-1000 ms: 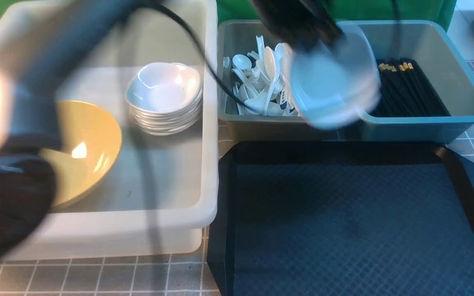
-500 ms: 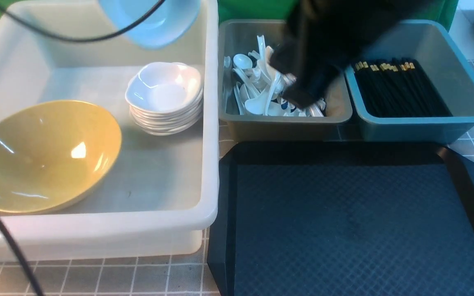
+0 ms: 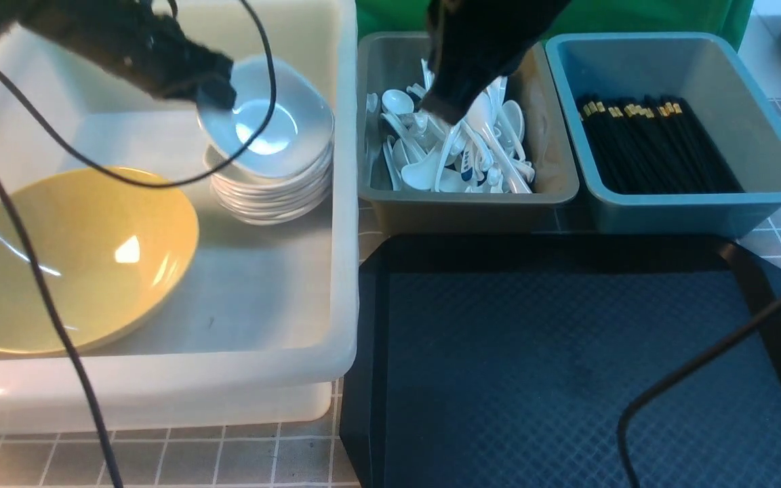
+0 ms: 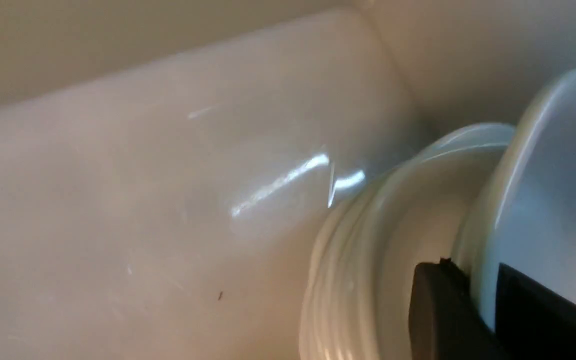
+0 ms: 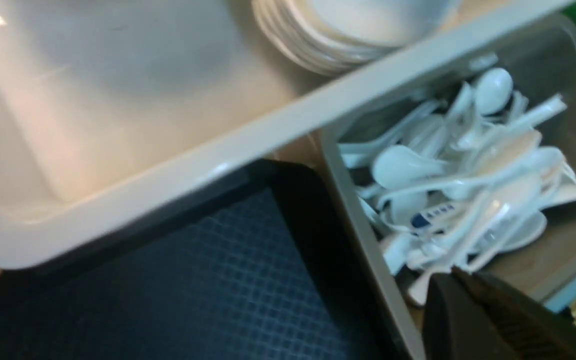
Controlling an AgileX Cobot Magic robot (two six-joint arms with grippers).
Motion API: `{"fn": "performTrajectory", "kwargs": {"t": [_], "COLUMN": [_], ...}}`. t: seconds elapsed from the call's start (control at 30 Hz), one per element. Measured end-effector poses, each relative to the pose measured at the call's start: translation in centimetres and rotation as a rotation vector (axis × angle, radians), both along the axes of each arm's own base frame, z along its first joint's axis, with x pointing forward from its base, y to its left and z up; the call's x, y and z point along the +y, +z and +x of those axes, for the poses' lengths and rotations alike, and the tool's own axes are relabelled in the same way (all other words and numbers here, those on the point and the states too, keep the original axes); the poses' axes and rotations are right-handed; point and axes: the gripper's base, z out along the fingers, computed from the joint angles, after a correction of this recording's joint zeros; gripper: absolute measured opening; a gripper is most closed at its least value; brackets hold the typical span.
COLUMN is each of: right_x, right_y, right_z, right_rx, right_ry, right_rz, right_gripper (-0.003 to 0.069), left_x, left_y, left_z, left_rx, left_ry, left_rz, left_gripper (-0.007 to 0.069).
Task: On grey table put chopsticks spoon bowls plates into blue grey white boxes.
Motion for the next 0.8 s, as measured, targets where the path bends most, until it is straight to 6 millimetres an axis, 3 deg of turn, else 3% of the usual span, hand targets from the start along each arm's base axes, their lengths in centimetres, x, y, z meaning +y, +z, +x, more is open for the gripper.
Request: {"fn": "performTrajectory", "kwargs": {"t": [0.07, 0.17, 0.37, 0.43, 0.57, 0.67, 0.8], "right_x": [-0.3, -0.2, -0.2, -0.3, -0.9, -2.2, -4.4], "right_y": [0.0, 0.0, 0.0, 0.0, 1.1, 3.3, 6.6], "right_z": [0.2, 0.2, 0.2, 0.1, -0.6, -2.1, -5.1], "right_rx": [-0.001, 0.002, 0.006, 0.005, -0.010, -0.050, -0.104], "right_ry": [-0.009, -0.007, -0.006, -0.006, -0.019, -0.022, -0.008], "right_rz": [0.001, 0.004, 0.003, 0.003, 0.034, 0.083, 0.176], "right_gripper": [0.0029, 0.0031, 0.0036, 0.0038, 0.0042, 0.0045, 0.0049], "left_x": [0.1, -0.1, 0.1, 0.3, 0.5, 0.9, 0.0], "left_y": [-1.3, -1.5, 0.0, 1.6, 6.3, 10.7, 16.9], "left_z": [0.3, 0.2, 0.0, -0.2, -1.6, -3.4, -8.1], "left_rx": [0.019, 0.022, 0.008, 0.004, 0.003, -0.051, -0.158], "left_ry": [-0.013, -0.042, -0.087, -0.091, -0.064, 0.019, 0.050], "left_rz": [0.010, 0.020, 0.088, 0.113, 0.137, 0.159, 0.183], "left_gripper": [0.0108, 0.0211, 0.0451, 0.0524, 0.0570, 0.0538, 0.0399]}}
